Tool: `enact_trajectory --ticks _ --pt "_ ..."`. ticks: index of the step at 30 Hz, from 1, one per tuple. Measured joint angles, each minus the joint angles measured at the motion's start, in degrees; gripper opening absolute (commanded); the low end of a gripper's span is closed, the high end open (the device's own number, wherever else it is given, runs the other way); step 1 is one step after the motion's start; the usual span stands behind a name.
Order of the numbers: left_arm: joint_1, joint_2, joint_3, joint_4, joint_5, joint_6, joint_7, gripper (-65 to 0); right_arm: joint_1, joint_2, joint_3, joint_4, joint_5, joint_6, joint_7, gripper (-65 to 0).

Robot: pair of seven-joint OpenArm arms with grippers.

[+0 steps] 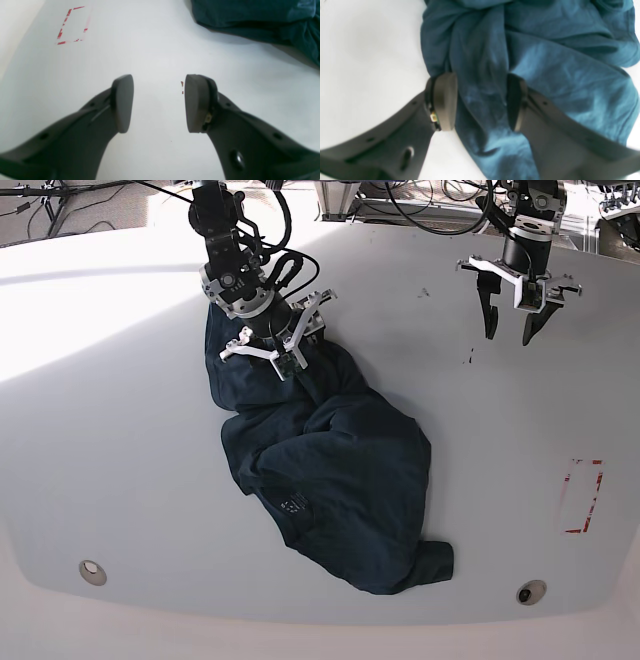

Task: Fold the T-shirt properly
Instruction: 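Close the right gripper on the T-shirt fabric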

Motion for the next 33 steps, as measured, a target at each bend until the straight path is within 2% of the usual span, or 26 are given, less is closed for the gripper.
enact_trajectory --ticks 9,33 --pt "-0.35 -0.04 -0.46 0.31 -0.17 0.13 -0.11 -34.0 -0.37 1.22 0.33 0.00 -0.37 0.07 -0.50 -32.0" --pt "-0.83 -0.09 -0.72 0.17 -0.09 0.11 -0.15 -34.3 1.07 0.59 -0.04 -4.50 0.02 -0.37 0.28 -31.4"
